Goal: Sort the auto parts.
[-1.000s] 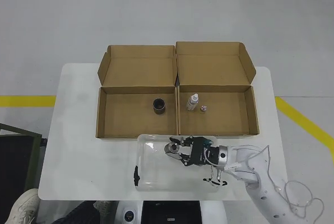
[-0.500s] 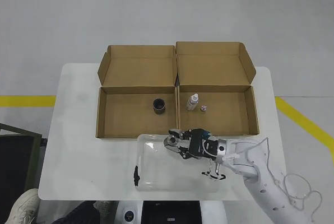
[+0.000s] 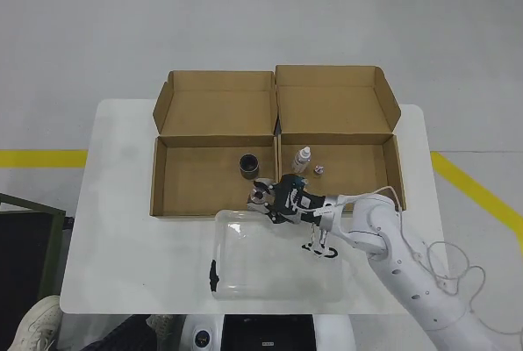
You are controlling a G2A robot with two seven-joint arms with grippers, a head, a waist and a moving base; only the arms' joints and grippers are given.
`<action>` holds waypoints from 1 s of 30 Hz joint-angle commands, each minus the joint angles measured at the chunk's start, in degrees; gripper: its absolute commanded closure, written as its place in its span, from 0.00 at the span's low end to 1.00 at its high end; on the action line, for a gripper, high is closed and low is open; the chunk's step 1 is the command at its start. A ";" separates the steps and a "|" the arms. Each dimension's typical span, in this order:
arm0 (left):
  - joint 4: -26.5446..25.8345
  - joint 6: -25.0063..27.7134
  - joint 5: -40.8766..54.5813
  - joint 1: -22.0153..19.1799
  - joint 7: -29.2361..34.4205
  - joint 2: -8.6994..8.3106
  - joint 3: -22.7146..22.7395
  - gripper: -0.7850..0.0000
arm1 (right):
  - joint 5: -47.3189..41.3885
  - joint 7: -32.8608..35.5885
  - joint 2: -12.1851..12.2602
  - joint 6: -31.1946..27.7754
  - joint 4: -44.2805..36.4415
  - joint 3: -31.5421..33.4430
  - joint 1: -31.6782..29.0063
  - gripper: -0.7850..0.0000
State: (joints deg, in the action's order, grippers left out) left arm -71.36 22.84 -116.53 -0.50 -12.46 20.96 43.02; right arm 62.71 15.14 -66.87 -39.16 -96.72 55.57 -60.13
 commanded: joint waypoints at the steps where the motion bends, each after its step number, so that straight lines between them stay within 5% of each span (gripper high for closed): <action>1: 0.00 0.00 0.00 0.00 0.00 0.00 0.00 0.00 | -0.23 0.32 -0.33 0.58 1.11 -0.88 1.33 1.00; 30: 0.00 0.00 0.00 0.00 0.00 0.00 0.00 0.00 | 2.68 3.44 -4.44 4.16 13.83 -10.16 11.27 1.00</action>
State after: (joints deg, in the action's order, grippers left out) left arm -71.36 22.84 -116.53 -0.50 -12.46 20.96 43.02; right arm 65.35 18.52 -71.25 -34.94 -83.09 45.52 -48.98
